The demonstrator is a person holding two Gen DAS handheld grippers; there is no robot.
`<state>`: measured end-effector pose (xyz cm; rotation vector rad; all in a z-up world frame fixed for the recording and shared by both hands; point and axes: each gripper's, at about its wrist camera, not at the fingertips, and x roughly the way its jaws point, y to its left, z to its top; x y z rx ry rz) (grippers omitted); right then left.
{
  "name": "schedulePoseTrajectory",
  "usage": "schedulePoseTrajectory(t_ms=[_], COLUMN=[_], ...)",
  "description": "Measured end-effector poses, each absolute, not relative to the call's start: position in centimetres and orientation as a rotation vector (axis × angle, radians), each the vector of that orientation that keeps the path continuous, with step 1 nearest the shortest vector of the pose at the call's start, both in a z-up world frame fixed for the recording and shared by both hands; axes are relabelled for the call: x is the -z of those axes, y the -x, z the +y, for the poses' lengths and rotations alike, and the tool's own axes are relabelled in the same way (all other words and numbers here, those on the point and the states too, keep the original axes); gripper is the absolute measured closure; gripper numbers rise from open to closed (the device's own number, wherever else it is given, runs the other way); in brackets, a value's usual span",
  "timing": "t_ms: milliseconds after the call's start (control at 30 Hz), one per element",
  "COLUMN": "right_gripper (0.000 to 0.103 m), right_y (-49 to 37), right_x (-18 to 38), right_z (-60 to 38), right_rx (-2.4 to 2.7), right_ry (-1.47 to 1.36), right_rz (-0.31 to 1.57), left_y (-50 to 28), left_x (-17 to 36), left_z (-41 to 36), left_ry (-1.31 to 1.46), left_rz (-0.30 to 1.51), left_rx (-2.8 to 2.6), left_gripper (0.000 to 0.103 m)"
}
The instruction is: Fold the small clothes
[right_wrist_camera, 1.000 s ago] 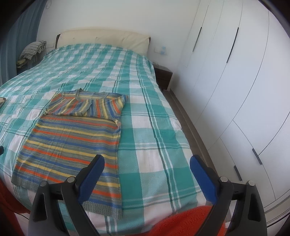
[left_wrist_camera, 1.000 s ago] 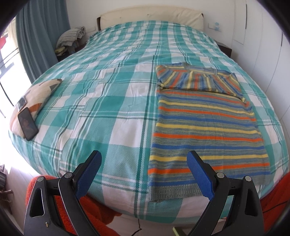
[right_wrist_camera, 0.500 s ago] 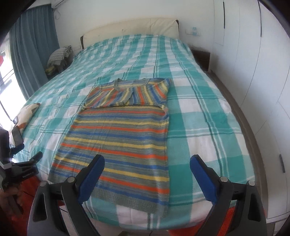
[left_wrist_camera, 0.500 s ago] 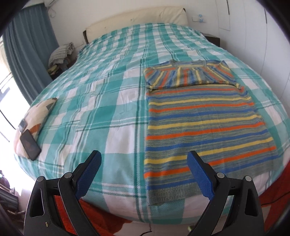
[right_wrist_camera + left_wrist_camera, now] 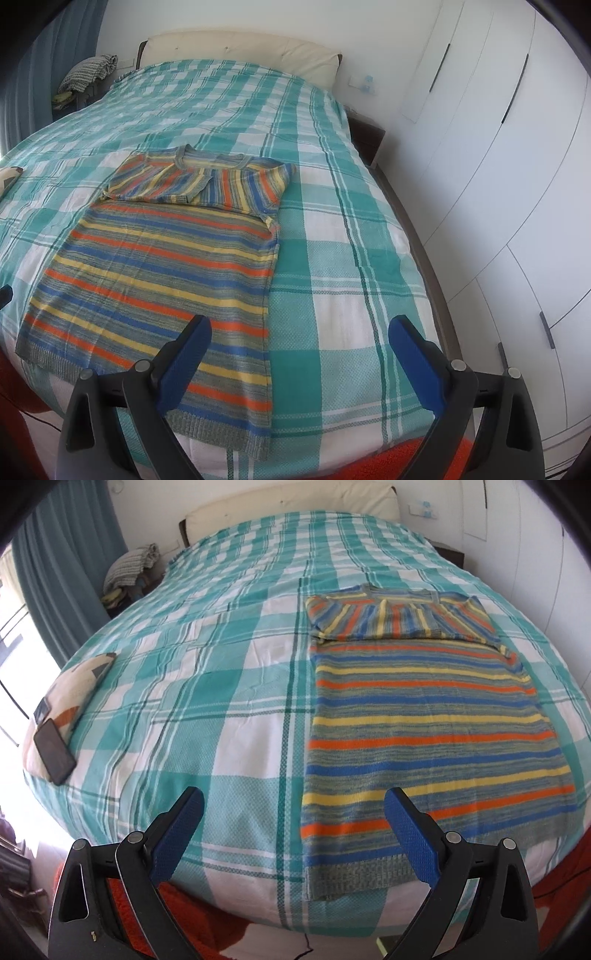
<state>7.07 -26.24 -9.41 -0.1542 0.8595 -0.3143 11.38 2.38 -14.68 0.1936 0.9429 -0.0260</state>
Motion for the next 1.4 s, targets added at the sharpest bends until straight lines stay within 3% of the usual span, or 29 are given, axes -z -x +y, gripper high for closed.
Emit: schedulePoseTrajectory(t_ms=[133,333,400,433,467,500,533,567,833,1067,1233,1400], right_gripper=[0.007,0.007,0.008,0.011,0.029,0.067,0.087,0.096,0.096,0.096,0.096,0.096], right_y=[-7.1,-5.7,-5.8,-5.9,-5.9,-6.0,-6.0,-5.9,-8.2,-20.2,-31.5,-40.2], right_x=[12.1,19.4,21.0,21.8,22.5,23.2,23.6,23.7,18.6,13.7,14.3,16.4], right_z=[-29.2,-33.4,-33.2,-33.0,-32.7,-32.3,-31.9,-31.8,-34.6,-38.2,-42.4,-45.2], right_rx=[0.171,0.021,-0.008,-0.028,-0.055,-0.083,-0.094,-0.101,-0.152,-0.179,-0.12,-0.076], right_ry=[-0.043,-0.438,-0.482,-0.495,-0.507,-0.51,-0.498,-0.5,-0.661,-0.693,-0.744,-0.798], right_rz=[0.989,1.203,1.244,1.266,1.292,1.323,1.347,1.348,1.119,0.935,0.921,0.954], left_y=[-12.5,-12.6,-12.7,-12.5,-12.4,-12.3,-12.2,-12.1,-15.6,-32.0,-43.1,-49.4], left_x=[18.1,21.0,21.7,22.0,22.1,22.0,21.8,21.5,15.9,12.6,13.7,15.7], left_z=[5.4,5.6,4.7,4.3,4.0,3.9,4.0,4.0,5.0,3.2,1.3,-0.3], left_ry=[-0.079,-0.036,-0.048,-0.049,-0.046,-0.031,-0.006,0.0,0.231,0.251,0.256,0.263], left_rz=[1.102,1.201,1.234,1.252,1.268,1.269,1.271,1.268,1.205,1.096,1.105,1.141], left_rx=[0.01,0.054,0.099,0.127,0.141,0.15,0.161,0.148,0.256,0.291,0.253,0.218], left_gripper=[0.005,0.007,0.018,0.038,0.061,0.074,0.102,0.102,0.103,0.102,0.102,0.102])
